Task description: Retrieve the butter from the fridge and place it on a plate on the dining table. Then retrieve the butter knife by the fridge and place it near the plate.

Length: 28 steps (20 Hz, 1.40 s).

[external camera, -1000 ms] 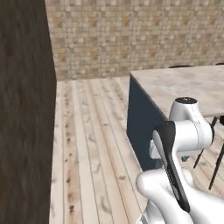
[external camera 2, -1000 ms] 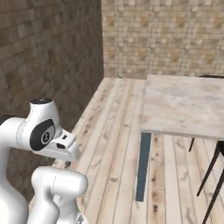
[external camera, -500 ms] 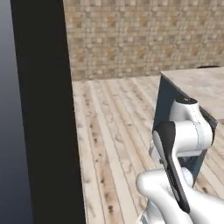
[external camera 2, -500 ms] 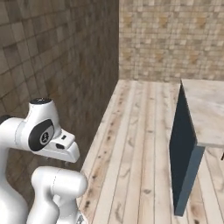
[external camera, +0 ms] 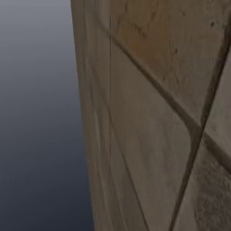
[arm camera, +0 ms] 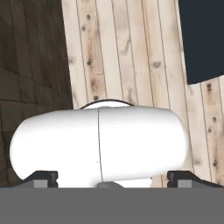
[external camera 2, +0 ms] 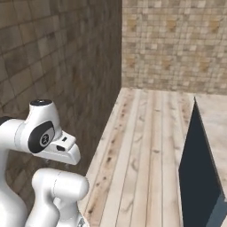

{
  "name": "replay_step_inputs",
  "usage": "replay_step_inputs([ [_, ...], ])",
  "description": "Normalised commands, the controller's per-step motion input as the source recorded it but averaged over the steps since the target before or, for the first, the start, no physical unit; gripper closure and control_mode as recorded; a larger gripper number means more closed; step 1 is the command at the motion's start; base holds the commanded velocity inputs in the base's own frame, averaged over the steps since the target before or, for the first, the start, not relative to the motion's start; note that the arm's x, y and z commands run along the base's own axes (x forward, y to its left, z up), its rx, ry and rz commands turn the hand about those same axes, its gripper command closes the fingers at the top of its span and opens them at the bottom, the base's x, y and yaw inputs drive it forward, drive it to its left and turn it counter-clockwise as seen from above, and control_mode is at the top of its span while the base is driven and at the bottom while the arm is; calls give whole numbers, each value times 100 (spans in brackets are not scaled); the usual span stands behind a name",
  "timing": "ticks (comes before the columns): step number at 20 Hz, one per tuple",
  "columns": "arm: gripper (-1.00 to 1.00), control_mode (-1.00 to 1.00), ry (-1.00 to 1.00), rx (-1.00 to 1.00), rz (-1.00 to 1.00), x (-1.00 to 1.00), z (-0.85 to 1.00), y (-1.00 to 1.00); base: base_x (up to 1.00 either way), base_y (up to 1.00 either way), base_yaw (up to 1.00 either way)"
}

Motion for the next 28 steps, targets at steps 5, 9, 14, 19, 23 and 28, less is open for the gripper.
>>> replay_step_inputs([
  [5, -100, 100, 0, 0, 0, 0, 0, 0, 100, -7, 5],
  [9, -100, 100, 0, 0, 0, 0, 0, 0, 100, 0, 0],
  [14, -100, 100, 0, 0, 0, 0, 0, 0, 100, -3, -2],
  [19, -100, 100, 0, 0, 0, 0, 0, 0, 100, -4, -13],
  [23, -100, 100, 0, 0, 0, 0, 0, 0, 100, -23, -21],
  [28, -100, 100, 0, 0, 0, 0, 0, 0, 100, -10, -27],
])
